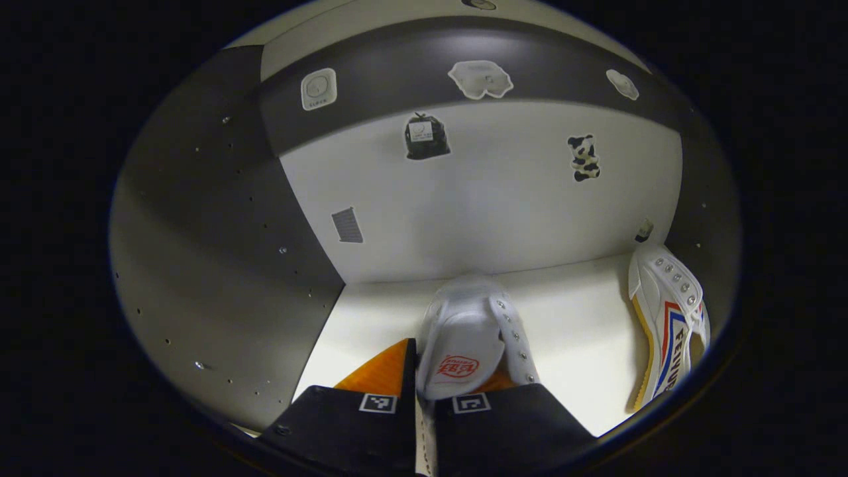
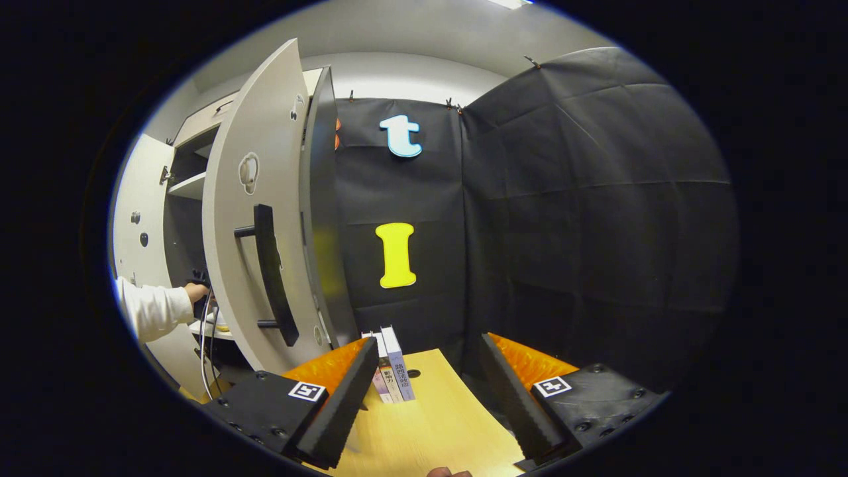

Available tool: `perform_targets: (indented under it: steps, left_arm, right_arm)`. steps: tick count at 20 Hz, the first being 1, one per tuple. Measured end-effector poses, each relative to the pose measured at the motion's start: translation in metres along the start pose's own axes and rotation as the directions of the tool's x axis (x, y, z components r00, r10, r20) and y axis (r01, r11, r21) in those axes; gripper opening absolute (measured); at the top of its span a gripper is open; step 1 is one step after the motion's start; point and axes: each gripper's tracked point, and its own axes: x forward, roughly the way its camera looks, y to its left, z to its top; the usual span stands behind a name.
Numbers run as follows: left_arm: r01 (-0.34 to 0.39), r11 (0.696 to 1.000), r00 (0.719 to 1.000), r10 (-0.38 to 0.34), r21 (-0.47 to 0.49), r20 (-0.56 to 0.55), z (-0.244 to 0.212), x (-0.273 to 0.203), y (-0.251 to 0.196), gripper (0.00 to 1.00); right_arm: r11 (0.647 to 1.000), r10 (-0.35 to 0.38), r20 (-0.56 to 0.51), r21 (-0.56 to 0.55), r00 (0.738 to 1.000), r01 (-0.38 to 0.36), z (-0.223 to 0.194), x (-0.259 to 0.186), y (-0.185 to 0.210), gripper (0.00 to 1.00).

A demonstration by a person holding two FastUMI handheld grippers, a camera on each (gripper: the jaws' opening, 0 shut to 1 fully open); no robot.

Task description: Grab one shoe with the right hand and put it into the shoe cabinet, grab the other shoe with the left hand and put it into the shoe cabinet; then close the right door with the right hand and the left door with the left hand.

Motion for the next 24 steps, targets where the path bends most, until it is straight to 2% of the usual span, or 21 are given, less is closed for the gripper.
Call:
perform_targets:
  steps: [1,3,5,6,7,8,9,12,13,17,19,24]
  left_arm:
    - [0.005,1.000,1.000,-0.005,0.011,0.008,0.000,-0.004,0.000,0.19]
    - [0.004,0.999,1.000,-0.004,0.050,0.013,0.001,-0.010,0.000,0.26]
    - [-0.006,0.997,1.000,0.004,0.079,0.025,-0.001,-0.018,0.004,0.40]
    - [0.003,0.997,1.000,-0.005,0.078,0.029,-0.003,-0.023,0.003,0.46]
    - [0.007,0.997,0.999,-0.010,0.072,0.042,-0.005,-0.027,0.005,0.56]
    - [0.007,0.998,0.998,-0.011,0.063,0.056,-0.006,-0.033,0.007,0.61]
    - [0.006,0.999,0.997,-0.010,0.053,0.074,-0.008,-0.039,0.011,0.73]
    - [0.063,0.998,0.990,-0.063,0.004,0.124,-0.011,-0.065,0.007,0.88]
    - [0.082,0.997,0.985,-0.079,-0.007,0.152,-0.009,-0.073,0.005,0.92]
    - [0.104,0.994,0.971,-0.096,-0.023,0.220,-0.012,-0.115,0.005,0.93]
    - [0.130,0.990,0.963,-0.115,-0.048,0.243,-0.015,-0.139,0.003,0.94]
    - [0.165,0.984,0.914,-0.125,-0.071,0.386,-0.013,-0.219,0.002,0.95]
  right_arm:
    - [1.000,0.001,-0.003,-0.003,1.000,-0.001,-0.002,0.001,0.000,1.00]
    - [1.000,0.013,-0.010,0.002,1.000,-0.013,-0.004,0.001,0.006,0.98]
    - [0.999,0.029,-0.007,0.014,1.000,-0.029,-0.003,0.002,0.013,0.98]
    - [0.999,0.036,-0.005,0.017,0.999,-0.035,-0.002,0.001,0.015,0.98]
    - [0.999,0.042,-0.002,0.018,0.999,-0.042,-0.001,0.002,0.017,0.98]
    - [0.999,0.046,0.005,0.018,0.999,-0.046,0.001,0.002,0.019,0.98]
    - [0.999,0.049,0.009,0.020,0.999,-0.049,0.002,0.003,0.020,0.98]
    - [0.997,0.069,-0.001,0.034,0.998,-0.069,-0.001,0.004,0.025,0.98]
    - [0.996,0.077,-0.003,0.034,0.997,-0.077,-0.001,0.005,0.026,0.98]
    - [0.992,0.121,0.018,0.029,0.993,-0.121,0.017,0.015,0.034,1.00]
    - [0.989,0.143,0.039,0.036,0.989,-0.144,0.032,0.020,0.040,0.98]
    - [0.979,0.194,0.028,0.052,0.981,-0.195,0.042,0.027,0.058,0.98]
